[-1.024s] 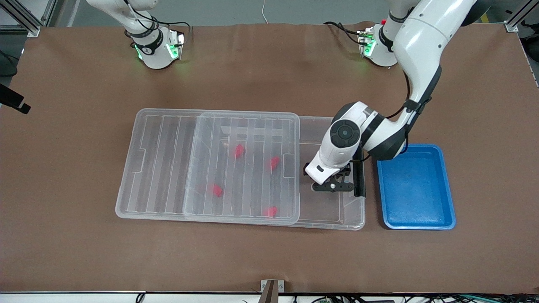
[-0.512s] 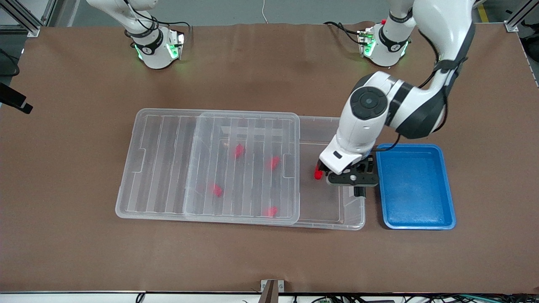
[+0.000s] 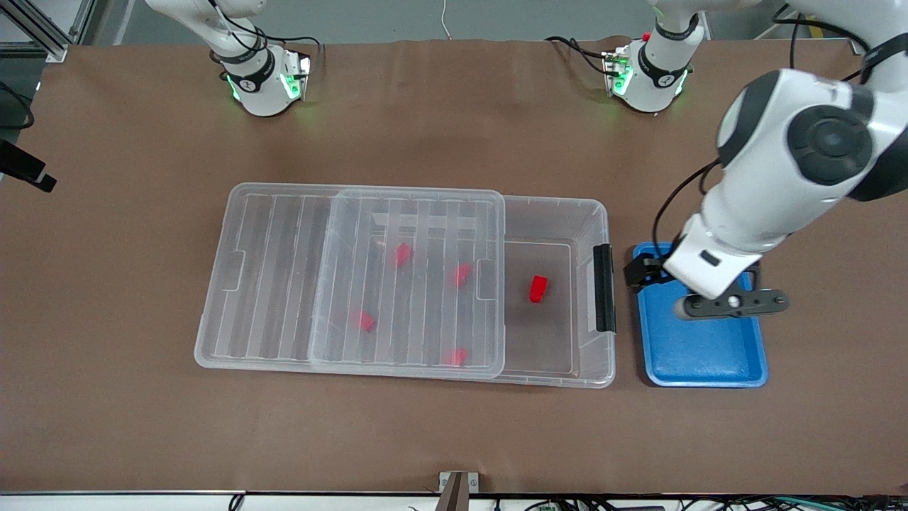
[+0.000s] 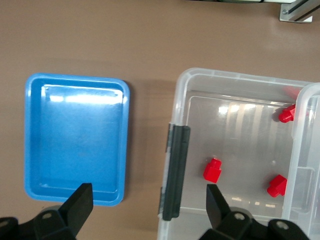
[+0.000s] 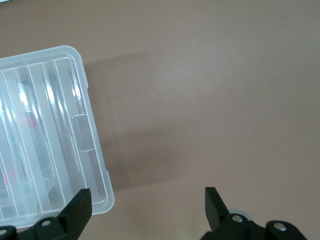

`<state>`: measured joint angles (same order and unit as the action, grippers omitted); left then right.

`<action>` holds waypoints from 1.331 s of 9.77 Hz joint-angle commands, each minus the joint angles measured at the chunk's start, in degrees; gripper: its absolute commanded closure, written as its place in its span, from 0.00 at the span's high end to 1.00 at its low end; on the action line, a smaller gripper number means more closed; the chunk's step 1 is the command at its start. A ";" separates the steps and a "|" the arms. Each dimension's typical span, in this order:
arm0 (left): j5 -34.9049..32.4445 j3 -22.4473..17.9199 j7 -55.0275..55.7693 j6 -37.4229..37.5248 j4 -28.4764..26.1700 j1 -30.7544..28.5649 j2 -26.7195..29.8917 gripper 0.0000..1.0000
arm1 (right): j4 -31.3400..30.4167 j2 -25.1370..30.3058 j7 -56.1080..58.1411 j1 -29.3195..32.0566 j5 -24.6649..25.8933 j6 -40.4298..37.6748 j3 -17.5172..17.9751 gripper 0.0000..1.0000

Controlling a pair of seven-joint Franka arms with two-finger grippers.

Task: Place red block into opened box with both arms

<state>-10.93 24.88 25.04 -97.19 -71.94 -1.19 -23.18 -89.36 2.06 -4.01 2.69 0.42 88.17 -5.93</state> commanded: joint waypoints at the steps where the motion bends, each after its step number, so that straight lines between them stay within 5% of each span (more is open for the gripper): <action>1: 0.91 0.17 -0.52 3.40 -0.66 -1.26 3.04 1.00 | -0.81 -0.47 1.01 -0.92 -0.68 -0.19 0.31 1.00; 2: 1.00 0.17 -1.22 4.98 -0.74 -1.88 4.88 1.00 | -0.99 -1.87 6.33 -1.36 -0.68 -0.36 0.31 0.90; 4: 1.09 -0.53 -4.73 5.43 -1.27 -2.41 9.62 1.00 | -2.48 -6.78 12.43 -1.11 -0.85 2.16 0.31 0.14; 5: 1.78 -2.97 -6.13 7.87 -1.71 -1.63 11.30 1.00 | -3.53 -9.59 14.36 -1.11 -1.03 4.62 0.39 0.00; 9: 10.57 -16.34 -17.11 11.23 -11.61 2.07 22.27 1.00 | -10.99 -18.12 30.44 -0.13 -7.78 18.31 0.39 0.00; 13: 10.93 -16.27 -17.75 12.82 -21.73 2.16 30.38 1.00 | -16.18 -20.17 30.37 -5.57 -12.10 24.84 1.01 0.00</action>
<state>-0.83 8.81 7.76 -83.73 -87.44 0.54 4.25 -102.65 -19.52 25.65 -1.73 -10.24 110.83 -5.12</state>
